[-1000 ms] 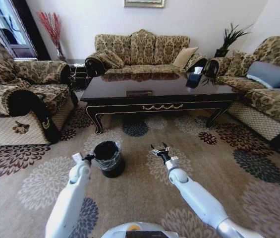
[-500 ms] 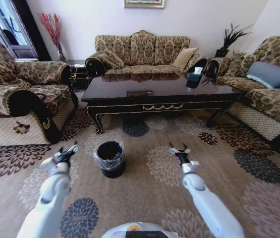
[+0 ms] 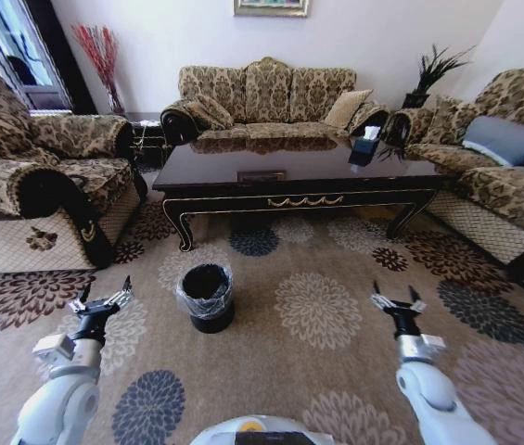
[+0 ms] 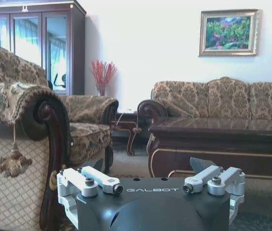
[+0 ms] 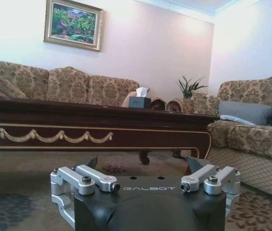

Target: Move to the front of the table and pick up the trash from the floor, then place it into the trash bin.

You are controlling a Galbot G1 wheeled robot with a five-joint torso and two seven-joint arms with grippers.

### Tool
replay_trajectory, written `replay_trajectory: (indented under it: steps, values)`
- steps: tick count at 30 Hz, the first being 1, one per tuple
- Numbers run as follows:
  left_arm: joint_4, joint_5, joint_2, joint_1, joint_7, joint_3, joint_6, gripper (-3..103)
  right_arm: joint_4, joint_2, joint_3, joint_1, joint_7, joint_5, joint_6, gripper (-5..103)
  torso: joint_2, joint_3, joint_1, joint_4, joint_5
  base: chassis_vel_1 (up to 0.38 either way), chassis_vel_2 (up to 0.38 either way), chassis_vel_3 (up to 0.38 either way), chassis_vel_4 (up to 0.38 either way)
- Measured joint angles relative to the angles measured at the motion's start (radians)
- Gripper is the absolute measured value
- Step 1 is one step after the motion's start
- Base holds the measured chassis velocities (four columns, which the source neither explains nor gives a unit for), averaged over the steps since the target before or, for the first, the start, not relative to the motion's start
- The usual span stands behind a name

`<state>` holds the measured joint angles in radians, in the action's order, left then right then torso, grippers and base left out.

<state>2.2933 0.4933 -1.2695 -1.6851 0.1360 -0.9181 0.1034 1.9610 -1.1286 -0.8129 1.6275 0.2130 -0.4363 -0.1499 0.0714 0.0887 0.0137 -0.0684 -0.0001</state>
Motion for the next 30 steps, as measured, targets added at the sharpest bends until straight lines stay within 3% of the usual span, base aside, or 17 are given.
replay_trajectory:
  steps: [4, 7, 10, 13, 30]
  values:
    - [0.008, -0.012, -0.019, -0.025, -0.005, 0.005, -0.005, 100, 0.089, -0.009, -0.003, 0.029, -0.005, -0.014, 0.039, 100, 0.000, 0.000, 0.000, 0.0007, -0.0003, 0.000, 0.000, 0.000, 0.000]
    - [0.008, -0.021, -0.027, -0.035, -0.005, 0.012, -0.003, 100, 0.083, -0.023, -0.003, 0.022, -0.036, 0.009, 0.021, 100, 0.000, 0.000, 0.000, 0.0008, 0.0000, 0.000, 0.000, 0.000, 0.000]
    - [0.004, -0.031, -0.025, -0.051, -0.007, 0.020, 0.009, 100, 0.025, -0.055, -0.004, 0.007, -0.167, 0.021, -0.110, 100, 0.000, 0.000, 0.000, 0.0006, 0.0004, 0.000, 0.000, 0.000, 0.000]
    - [-0.002, -0.033, -0.008, -0.052, -0.008, 0.017, 0.014, 100, 0.006, -0.067, -0.012, 0.009, -0.203, 0.015, -0.139, 100, 0.000, 0.000, 0.000, 0.0005, 0.0001, 0.000, 0.000, 0.000, 0.000]
    - [0.013, -0.038, 0.007, -0.071, -0.005, 0.029, 0.020, 100, 0.041, -0.106, -0.050, 0.075, -0.275, 0.012, -0.151, 100, 0.000, 0.000, 0.000, 0.0005, 0.0000, 0.004, -0.003, -0.004, 0.006]
